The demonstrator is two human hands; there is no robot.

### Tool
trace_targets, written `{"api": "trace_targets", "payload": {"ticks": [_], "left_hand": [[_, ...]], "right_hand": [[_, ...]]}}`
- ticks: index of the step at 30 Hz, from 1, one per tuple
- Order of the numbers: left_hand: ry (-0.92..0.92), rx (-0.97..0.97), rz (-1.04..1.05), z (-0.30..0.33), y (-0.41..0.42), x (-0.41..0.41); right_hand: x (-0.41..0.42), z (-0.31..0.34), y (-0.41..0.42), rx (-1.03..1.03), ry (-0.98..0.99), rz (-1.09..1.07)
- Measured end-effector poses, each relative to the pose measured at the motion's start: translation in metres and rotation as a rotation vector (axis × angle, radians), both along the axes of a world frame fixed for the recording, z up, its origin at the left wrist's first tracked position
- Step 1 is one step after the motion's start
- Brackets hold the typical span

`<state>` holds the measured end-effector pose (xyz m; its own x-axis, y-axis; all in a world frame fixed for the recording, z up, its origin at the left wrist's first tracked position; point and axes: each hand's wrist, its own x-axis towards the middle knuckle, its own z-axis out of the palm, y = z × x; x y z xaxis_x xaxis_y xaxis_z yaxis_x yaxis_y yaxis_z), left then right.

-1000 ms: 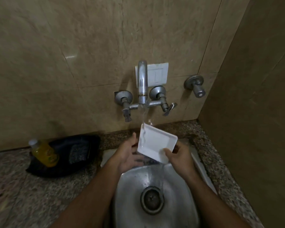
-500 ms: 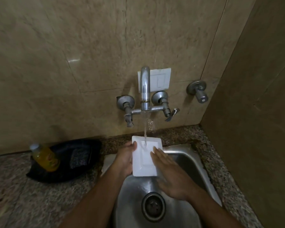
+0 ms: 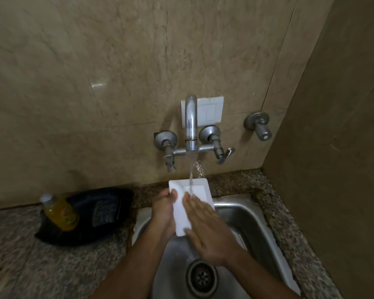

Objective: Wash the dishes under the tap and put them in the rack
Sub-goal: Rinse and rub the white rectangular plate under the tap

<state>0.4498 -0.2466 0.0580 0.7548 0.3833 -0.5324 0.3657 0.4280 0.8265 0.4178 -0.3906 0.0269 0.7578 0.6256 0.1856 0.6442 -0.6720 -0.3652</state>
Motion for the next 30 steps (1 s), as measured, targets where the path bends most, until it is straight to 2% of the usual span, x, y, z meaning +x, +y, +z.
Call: {"api": "trace_targets", "payload": {"ticks": [4,8,10,14,16,17,21,25,28,30], "left_hand": [[-0.075,0.003,-0.058,0.006,-0.018,-0.003],[-0.092,-0.024,-0.118,0.016,-0.015,-0.004],[-0.101,0.013,-0.128,0.016,-0.01,-0.007],[-0.116,0.026,-0.12,0.015,-0.003,-0.013],[-0.117,0.04,-0.118,0.016,0.002,-0.018],[-0.117,0.043,-0.115,0.015,0.005,-0.02],[-0.12,0.055,-0.098,0.007,0.019,-0.029],[-0.08,0.057,-0.148,0.005,0.018,-0.03],[-0.087,0.06,-0.211,0.01,0.009,-0.026],[-0.105,0.06,-0.258,0.013,-0.001,-0.018]], "right_hand": [[0.023,0.005,0.009,0.057,0.037,-0.274],[0.036,0.016,0.013,0.052,-0.03,-0.155],[0.042,0.019,0.009,0.119,0.012,-0.244],[0.037,0.016,0.011,0.128,0.019,-0.171],[0.037,0.014,0.006,0.202,0.102,-0.293],[0.034,0.013,0.005,0.197,0.112,-0.315],[0.021,0.004,0.003,0.059,-0.013,-0.174],[0.022,0.002,0.003,0.141,0.083,-0.42],[0.018,-0.001,0.002,-0.028,-0.042,-0.315],[0.029,0.004,-0.003,-0.047,-0.061,-0.325]]}}
